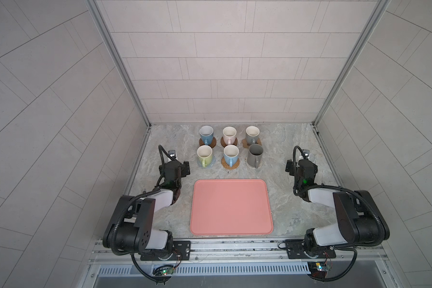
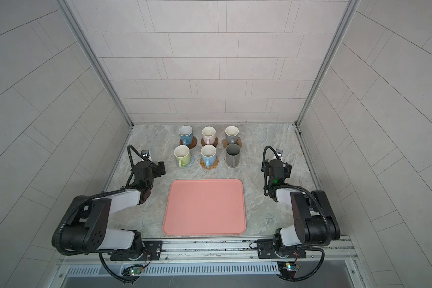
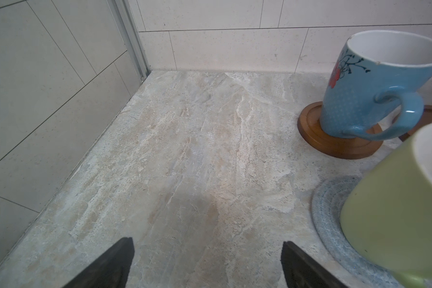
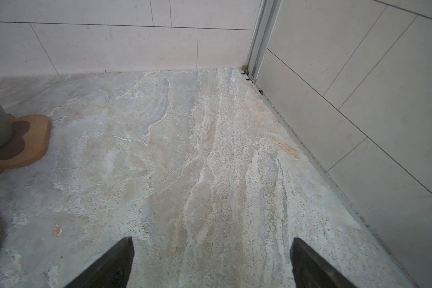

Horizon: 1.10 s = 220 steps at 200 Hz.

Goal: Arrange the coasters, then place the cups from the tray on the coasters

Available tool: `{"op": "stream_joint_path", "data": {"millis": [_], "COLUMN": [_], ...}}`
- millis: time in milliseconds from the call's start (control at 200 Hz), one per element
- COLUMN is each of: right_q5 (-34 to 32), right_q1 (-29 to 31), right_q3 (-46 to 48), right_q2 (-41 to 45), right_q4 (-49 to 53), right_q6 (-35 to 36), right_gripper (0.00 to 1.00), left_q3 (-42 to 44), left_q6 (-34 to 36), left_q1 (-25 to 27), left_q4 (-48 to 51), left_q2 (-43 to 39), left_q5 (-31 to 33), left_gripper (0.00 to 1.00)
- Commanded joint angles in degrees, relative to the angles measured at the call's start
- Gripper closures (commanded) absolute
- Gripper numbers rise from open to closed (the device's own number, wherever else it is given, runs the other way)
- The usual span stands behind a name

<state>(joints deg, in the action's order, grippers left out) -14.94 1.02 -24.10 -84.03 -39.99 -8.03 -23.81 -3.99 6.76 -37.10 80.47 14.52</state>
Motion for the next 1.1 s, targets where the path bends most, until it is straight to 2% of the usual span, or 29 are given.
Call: {"op": "stream_joint_path", "data": {"millis": [0,300,510,686,806,921,966,1031,1096], "right_q5": [1.47,1.47,1.33,1.37,1.34,1.31,1.29,1.22,1.23], "right_q1": [0.60,0.61,0.57,0.70,0.74,0.71,0.73,0.80,0.82], "right_q3": [0.40,0.45,0.45,0.45,0.45,0.45,0.45,0.45,0.46], "right_q2": [-1.47,-1.83,-1.75,-1.75,-1.75,-1.75,-1.75,-1.75,-1.75], "right_q4": [-1.76,-2.52,-2.43,-2.38,-2.51,-2.38,-2.38,-2.39,-2.38], "right_q6": [1.67,1.98,1.98,2.01,2.01,1.97,2.00,1.97,1.98], "right_gripper": [0.00,0.00,0.01,0.01,0.00,0.01,0.00,0.00,0.01], "left_q3": [0.70,-0.26,1.30,2.95,4.26,-0.97,-1.38,0.06,-0.57], "left_q6": [1.01,0.88,-0.67,2.99,5.65,3.40,2.54,3.23,2.61], "left_q1": [-0.29,-0.38,-0.38,-0.42,-0.43,-2.01,-3.46,-3.57,-3.62], "left_q4": [-1.96,-0.88,-3.01,-12.40,-25.61,-8.87,-9.30,-15.61,-12.22], "left_q2": [-1.30,-0.59,-1.37,3.24,12.39,8.84,9.77,11.75,10.75], "left_q5": [-1.03,0.05,6.13,5.54,3.00,-0.84,-2.91,-3.15,-3.30], "left_gripper": [0.00,0.00,0.00,0.00,0.00,0.00,0.00,0.00,0.00]}}
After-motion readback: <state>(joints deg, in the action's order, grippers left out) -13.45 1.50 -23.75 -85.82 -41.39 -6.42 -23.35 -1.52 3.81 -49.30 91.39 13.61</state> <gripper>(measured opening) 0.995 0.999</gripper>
